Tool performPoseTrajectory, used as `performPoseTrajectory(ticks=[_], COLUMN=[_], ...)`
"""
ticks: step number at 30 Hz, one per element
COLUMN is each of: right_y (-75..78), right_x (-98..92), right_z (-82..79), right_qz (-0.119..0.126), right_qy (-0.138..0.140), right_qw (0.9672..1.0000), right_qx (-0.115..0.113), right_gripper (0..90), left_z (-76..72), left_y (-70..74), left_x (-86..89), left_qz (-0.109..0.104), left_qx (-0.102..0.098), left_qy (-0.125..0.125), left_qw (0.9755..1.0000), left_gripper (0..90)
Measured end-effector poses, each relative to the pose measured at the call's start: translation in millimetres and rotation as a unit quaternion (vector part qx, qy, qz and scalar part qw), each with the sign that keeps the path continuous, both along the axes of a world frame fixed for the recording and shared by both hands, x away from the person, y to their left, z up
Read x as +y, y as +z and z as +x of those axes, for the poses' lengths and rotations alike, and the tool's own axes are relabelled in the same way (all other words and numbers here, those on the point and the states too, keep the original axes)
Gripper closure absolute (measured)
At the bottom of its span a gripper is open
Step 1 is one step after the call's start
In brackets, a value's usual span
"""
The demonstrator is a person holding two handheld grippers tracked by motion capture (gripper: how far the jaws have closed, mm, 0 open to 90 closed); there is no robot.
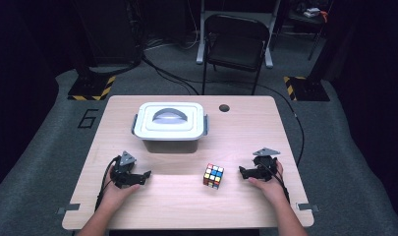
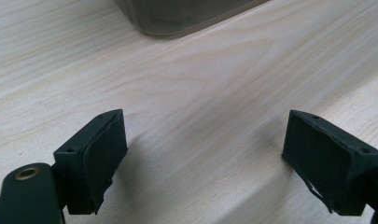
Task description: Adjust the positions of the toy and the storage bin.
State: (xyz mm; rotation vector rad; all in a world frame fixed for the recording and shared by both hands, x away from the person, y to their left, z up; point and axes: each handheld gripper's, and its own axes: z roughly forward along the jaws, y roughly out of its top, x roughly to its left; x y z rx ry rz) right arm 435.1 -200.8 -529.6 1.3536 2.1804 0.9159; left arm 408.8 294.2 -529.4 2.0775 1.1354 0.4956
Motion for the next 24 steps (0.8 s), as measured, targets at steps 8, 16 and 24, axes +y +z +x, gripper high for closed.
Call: performPoseTrajectory(ticks=[8, 16, 24], right_y=[0.0, 0.2, 0.4], right_x=[0.0, 0.5, 0.5], right_z=[0.0, -1.2, -1.5], right_qz=[0.000, 0.003, 0.004], right_qy=[0.000, 0.000, 0.000], right_qw=[1.0000, 1.0000, 1.0000], right_qx=[0.000, 0.002, 0.000], right_gripper=[0.0, 0.6, 1.6], left_z=[-1.1, -1.7, -1.8], left_y=[-0.9, -0.3, -0.1], left_x=[-2.1, -2.1, -2.0], left_qz=[-0.005, -0.002, -0.002], left_qx=[-0.003, -0.001, 0.000], left_qy=[0.011, 0.010, 0.009], left_qw=[0.9999, 0.9999, 1.0000], left_gripper=[13.7, 13.8, 13.9])
